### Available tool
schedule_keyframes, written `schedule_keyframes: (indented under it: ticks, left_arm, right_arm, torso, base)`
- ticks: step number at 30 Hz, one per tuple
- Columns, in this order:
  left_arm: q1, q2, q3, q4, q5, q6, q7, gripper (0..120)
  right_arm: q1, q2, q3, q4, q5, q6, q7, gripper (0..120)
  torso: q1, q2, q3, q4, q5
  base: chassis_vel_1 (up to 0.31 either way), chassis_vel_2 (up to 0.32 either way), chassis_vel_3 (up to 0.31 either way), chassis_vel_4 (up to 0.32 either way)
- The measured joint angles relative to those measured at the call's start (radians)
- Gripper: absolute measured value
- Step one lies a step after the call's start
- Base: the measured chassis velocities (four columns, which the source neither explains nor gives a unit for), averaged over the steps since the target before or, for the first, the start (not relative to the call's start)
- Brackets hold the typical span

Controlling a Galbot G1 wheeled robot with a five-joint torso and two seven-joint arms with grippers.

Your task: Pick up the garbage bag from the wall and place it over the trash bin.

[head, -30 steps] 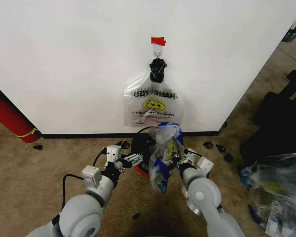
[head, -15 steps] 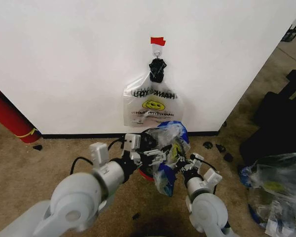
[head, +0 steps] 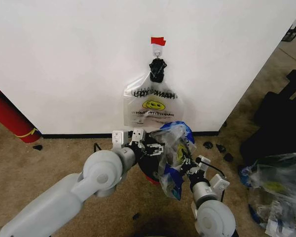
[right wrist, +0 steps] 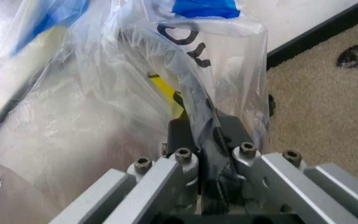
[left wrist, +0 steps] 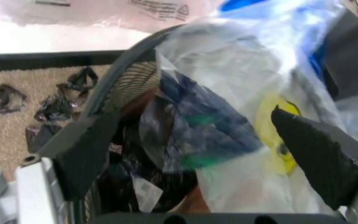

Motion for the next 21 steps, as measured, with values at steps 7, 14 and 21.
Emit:
schedule_keyframes:
  ticks: [7,14,21]
  left_arm:
    - [0.016,-0.025,-0.009,0.037,-0.003,-0.041,0.002,69]
    - [0.022,-0.019,-0.014,0.038,0.003,-0.048,0.007,42]
    - [0.039,-0.009,-0.025,0.022,0.006,-0.044,0.009,19]
  right_arm:
    - [0.007,-0.001,0.004,0.0,0.0,-0.003,0.0,1]
    - [0.009,0.0,0.006,0.0,0.003,-0.006,0.001,1]
    - [0.009,-0.001,0.014,0.004,0.019,-0.018,0.016,1]
  torso:
    - [0.0,0.0,0.0,0.0,-0.0001]
    - [0.0,0.0,0.0,0.0,-0.0001]
    - [0.0,0.0,0.0,0.0,-0.0001]
  base:
    - [0.0,0.0,0.0,0.0]
    - [0.0,0.0,0.0,0.0]
    - [0.0,0.0,0.0,0.0]
